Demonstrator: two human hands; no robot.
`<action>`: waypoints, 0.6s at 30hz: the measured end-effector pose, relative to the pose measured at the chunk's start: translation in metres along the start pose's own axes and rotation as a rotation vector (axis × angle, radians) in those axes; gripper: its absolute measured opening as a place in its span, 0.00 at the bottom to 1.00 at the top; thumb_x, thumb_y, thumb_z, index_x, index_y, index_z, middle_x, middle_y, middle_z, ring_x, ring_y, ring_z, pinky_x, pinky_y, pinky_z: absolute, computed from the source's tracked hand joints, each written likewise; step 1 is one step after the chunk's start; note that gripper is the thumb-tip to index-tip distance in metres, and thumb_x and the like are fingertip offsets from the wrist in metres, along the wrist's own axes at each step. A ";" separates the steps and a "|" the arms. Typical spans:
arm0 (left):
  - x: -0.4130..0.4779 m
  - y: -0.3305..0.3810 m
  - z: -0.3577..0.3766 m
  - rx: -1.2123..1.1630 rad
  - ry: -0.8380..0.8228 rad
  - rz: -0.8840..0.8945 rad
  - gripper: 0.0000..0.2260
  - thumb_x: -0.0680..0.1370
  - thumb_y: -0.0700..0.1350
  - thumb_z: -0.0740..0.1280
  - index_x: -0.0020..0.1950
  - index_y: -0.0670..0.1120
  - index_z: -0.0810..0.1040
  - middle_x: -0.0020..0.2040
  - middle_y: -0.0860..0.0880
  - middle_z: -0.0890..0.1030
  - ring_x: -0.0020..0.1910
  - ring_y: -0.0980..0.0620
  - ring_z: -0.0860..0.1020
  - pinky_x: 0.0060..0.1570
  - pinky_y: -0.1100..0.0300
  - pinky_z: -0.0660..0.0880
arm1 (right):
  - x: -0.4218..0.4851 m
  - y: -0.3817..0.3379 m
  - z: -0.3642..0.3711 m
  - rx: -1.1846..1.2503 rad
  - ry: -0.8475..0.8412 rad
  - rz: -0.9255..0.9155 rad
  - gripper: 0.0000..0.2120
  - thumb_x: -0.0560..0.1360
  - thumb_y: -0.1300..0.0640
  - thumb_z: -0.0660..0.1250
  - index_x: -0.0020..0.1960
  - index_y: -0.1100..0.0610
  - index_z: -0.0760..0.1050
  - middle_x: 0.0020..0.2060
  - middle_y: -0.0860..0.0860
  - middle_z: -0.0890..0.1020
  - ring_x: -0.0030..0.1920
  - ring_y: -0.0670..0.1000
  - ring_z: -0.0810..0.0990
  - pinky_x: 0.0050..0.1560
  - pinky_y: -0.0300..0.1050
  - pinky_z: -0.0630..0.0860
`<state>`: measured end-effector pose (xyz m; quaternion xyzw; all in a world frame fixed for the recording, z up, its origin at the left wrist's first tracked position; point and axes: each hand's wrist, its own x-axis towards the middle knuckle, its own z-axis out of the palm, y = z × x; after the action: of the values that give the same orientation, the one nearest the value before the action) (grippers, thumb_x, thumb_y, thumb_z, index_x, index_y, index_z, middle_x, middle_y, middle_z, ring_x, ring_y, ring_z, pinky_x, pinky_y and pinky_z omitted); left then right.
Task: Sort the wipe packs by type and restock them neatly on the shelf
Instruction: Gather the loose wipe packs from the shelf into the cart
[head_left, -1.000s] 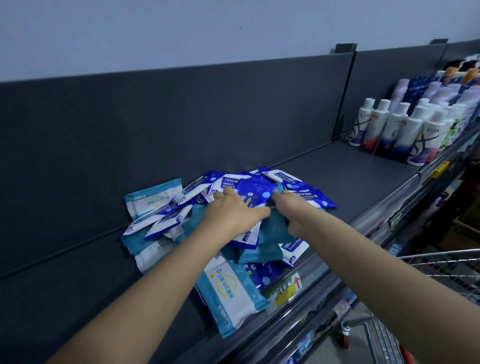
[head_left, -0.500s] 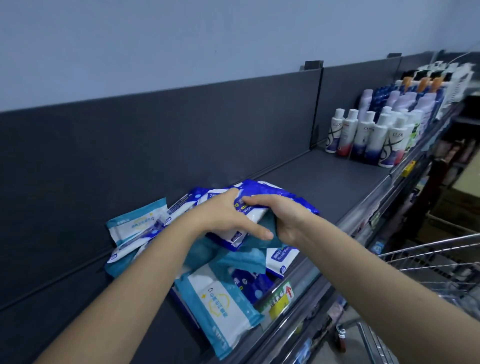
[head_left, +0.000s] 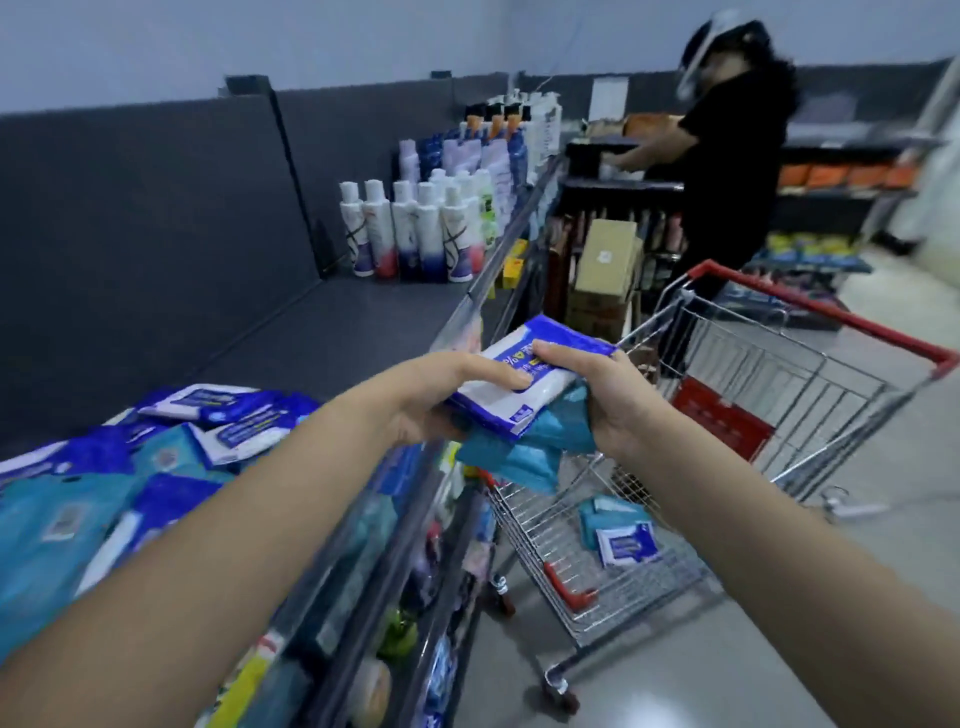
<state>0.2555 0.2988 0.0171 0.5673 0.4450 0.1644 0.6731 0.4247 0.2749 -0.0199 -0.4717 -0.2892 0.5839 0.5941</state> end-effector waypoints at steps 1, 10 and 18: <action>0.025 -0.001 0.012 -0.013 -0.015 -0.013 0.18 0.63 0.46 0.73 0.52 0.46 0.82 0.52 0.43 0.83 0.48 0.45 0.80 0.60 0.49 0.75 | 0.012 -0.001 -0.023 0.004 0.053 -0.010 0.50 0.53 0.59 0.83 0.71 0.64 0.65 0.58 0.67 0.78 0.46 0.63 0.83 0.41 0.59 0.80; 0.304 -0.043 0.127 -0.124 0.151 -0.129 0.27 0.60 0.37 0.80 0.57 0.43 0.79 0.46 0.44 0.85 0.40 0.46 0.82 0.41 0.54 0.79 | 0.176 0.014 -0.261 -0.106 0.226 0.262 0.51 0.52 0.55 0.84 0.70 0.60 0.64 0.54 0.60 0.82 0.48 0.60 0.84 0.39 0.55 0.81; 0.457 -0.078 0.163 -0.015 0.254 -0.195 0.24 0.62 0.34 0.80 0.54 0.48 0.77 0.50 0.46 0.83 0.42 0.50 0.81 0.45 0.56 0.79 | 0.281 0.031 -0.373 -0.205 0.308 0.588 0.30 0.69 0.54 0.76 0.65 0.61 0.67 0.53 0.58 0.79 0.44 0.55 0.80 0.39 0.50 0.78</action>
<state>0.6128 0.5065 -0.2491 0.4909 0.5782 0.1719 0.6286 0.7876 0.4593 -0.2510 -0.6746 -0.1049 0.6199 0.3868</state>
